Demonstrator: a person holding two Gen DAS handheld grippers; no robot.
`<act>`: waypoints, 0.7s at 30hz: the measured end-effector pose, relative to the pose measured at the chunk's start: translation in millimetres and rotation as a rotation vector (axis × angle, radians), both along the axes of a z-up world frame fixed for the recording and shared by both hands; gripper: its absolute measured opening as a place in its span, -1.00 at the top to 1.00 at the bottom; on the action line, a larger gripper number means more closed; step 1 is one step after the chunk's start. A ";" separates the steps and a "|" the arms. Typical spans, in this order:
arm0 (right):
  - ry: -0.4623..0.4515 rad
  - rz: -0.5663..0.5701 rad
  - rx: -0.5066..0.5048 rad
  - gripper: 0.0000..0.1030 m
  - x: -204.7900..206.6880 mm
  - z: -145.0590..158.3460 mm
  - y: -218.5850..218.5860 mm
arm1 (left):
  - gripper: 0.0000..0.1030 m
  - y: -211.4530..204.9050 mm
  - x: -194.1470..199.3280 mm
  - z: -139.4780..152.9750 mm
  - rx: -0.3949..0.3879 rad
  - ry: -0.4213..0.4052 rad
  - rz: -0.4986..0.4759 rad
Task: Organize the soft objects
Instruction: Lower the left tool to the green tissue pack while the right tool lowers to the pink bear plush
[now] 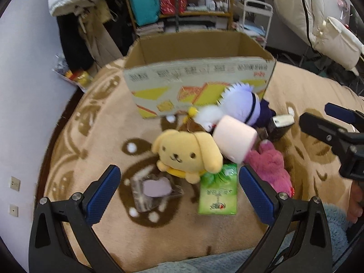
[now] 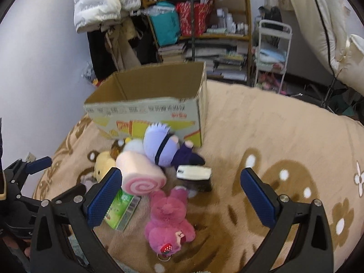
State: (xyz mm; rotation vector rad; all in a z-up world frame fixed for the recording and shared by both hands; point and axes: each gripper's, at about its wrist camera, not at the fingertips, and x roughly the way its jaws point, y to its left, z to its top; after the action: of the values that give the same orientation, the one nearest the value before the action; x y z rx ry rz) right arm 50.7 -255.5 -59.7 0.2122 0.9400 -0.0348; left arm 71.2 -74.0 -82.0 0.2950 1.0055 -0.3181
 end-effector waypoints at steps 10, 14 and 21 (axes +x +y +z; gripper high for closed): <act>0.128 0.021 0.030 -1.00 8.2 -28.9 0.8 | -0.98 -6.3 9.4 -37.7 0.006 0.143 -0.007; 0.166 0.016 0.038 -1.00 10.6 -37.9 -0.1 | -0.98 -9.1 12.5 -57.4 -0.004 0.227 -0.023; 0.268 0.034 0.061 -0.98 15.7 -60.6 1.5 | -0.98 -15.1 14.4 -74.3 0.009 0.276 -0.017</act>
State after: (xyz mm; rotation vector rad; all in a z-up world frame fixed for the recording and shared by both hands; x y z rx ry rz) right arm 66.3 -254.0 -120.3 0.2521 1.2122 -0.0030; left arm 85.6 -89.1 -156.3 0.2721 1.2763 -0.3765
